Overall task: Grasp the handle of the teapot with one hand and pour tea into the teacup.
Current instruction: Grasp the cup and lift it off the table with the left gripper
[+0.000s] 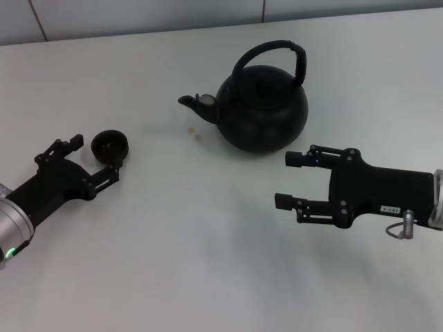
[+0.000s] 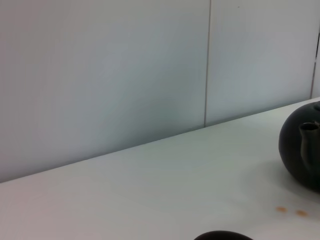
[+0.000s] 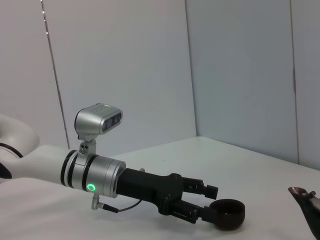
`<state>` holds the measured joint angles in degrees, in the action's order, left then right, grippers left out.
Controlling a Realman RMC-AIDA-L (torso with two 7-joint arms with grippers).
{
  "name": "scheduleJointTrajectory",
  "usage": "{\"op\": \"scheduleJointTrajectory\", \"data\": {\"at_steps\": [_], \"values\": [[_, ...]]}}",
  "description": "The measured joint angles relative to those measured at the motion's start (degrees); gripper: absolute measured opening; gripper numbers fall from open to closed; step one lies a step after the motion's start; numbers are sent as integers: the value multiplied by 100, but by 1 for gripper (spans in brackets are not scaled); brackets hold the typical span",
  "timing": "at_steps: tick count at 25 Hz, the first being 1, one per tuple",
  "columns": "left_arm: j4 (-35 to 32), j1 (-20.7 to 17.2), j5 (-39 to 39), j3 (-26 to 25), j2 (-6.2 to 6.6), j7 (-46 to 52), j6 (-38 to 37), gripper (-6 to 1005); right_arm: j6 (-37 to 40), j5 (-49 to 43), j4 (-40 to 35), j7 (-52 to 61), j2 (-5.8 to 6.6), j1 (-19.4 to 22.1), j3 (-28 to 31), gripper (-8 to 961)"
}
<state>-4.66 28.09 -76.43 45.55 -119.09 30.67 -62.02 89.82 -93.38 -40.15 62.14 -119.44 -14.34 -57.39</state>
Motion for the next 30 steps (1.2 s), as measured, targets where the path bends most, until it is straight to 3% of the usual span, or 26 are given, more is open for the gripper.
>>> {"op": "scheduleJointTrajectory", "data": {"at_steps": [30], "values": [[162,204,-13,-3,-9,-44,156,722,-52,57,18,-57,0,34,0,747]]}}
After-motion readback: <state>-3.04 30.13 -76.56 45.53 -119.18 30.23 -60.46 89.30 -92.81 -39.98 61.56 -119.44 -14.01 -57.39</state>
